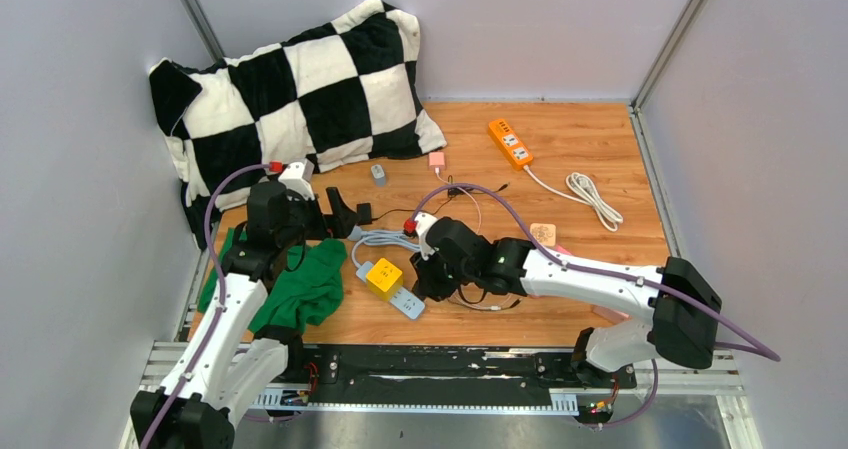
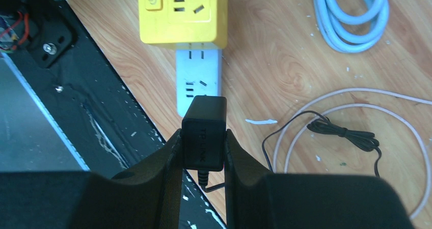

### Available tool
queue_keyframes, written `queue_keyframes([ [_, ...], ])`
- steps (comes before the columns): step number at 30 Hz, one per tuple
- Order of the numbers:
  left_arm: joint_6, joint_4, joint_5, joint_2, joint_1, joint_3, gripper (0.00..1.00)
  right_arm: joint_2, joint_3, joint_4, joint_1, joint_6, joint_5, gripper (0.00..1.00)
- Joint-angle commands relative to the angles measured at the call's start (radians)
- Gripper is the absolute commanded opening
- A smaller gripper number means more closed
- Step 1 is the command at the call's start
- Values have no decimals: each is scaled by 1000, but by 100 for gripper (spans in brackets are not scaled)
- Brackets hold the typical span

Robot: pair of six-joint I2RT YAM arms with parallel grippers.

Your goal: Insert the plug

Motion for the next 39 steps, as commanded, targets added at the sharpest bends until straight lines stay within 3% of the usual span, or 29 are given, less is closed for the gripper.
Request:
queue_keyframes([
  [1, 26, 8, -16, -34, 6, -18, 100, 29, -10, 60, 13, 78, -35, 0],
  [21, 34, -12, -66, -51, 6, -17, 100, 159, 48, 39, 101, 89, 104, 0],
  [39, 38, -16, -74, -48, 6, -14, 100, 193, 78, -22, 110, 84, 112, 0],
])
